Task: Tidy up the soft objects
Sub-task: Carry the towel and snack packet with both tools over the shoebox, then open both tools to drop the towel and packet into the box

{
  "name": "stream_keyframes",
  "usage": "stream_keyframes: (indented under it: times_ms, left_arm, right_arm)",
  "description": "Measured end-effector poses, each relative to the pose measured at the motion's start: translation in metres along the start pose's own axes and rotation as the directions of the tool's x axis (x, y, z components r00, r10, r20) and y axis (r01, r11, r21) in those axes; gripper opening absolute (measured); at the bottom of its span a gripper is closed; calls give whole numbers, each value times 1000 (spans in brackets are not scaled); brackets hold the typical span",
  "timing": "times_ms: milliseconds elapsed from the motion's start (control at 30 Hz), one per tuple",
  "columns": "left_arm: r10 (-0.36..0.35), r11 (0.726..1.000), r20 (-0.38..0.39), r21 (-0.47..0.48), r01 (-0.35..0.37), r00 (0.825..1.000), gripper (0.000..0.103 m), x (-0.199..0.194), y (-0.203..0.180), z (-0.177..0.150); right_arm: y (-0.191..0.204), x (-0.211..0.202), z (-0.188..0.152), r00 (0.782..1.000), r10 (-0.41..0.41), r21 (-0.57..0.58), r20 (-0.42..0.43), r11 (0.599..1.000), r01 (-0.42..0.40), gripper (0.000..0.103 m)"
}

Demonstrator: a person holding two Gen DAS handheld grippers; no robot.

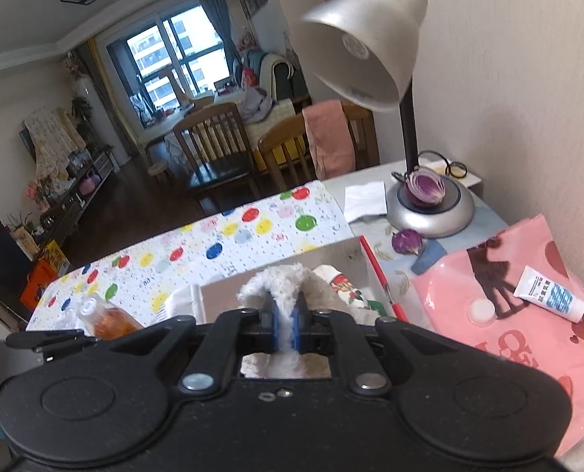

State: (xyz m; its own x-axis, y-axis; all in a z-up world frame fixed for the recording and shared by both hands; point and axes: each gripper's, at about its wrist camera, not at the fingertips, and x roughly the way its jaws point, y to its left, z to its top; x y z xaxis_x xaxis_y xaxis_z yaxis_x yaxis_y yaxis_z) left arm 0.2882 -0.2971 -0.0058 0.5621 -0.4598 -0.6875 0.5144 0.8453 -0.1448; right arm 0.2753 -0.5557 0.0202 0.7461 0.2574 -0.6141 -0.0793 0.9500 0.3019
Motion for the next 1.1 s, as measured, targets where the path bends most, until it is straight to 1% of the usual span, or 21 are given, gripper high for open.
stream_keyframes:
  times_ms: [267, 567, 733, 767, 833, 1100]
  left_arm:
    - [51, 999, -67, -7, -52, 996, 41, 48, -9, 18]
    - [104, 994, -124, -4, -105, 987, 41, 93, -12, 29]
    - [134, 991, -146, 4, -134, 980, 41, 111, -11, 31]
    - [139, 990, -151, 9, -139, 979, 41, 113, -11, 31]
    - [146, 989, -161, 14, -146, 976, 41, 118, -10, 30]
    - [167, 986, -189, 2, -169, 968, 41, 128, -3, 28]
  right_arm:
    - [-20, 38, 0, 998, 17, 3, -59, 1000, -17, 6]
    - [-27, 85, -10, 992, 17, -1, -129, 1000, -17, 7]
    - [-35, 107, -17, 984, 28, 29, -175, 999, -23, 11]
    - [-36, 109, -19, 983, 33, 36, -183, 999, -27, 12]
    - [-36, 109, -21, 981, 49, 41, -189, 998, -42, 19]
    - [-29, 96, -19, 982, 62, -14, -177, 998, -65, 28]
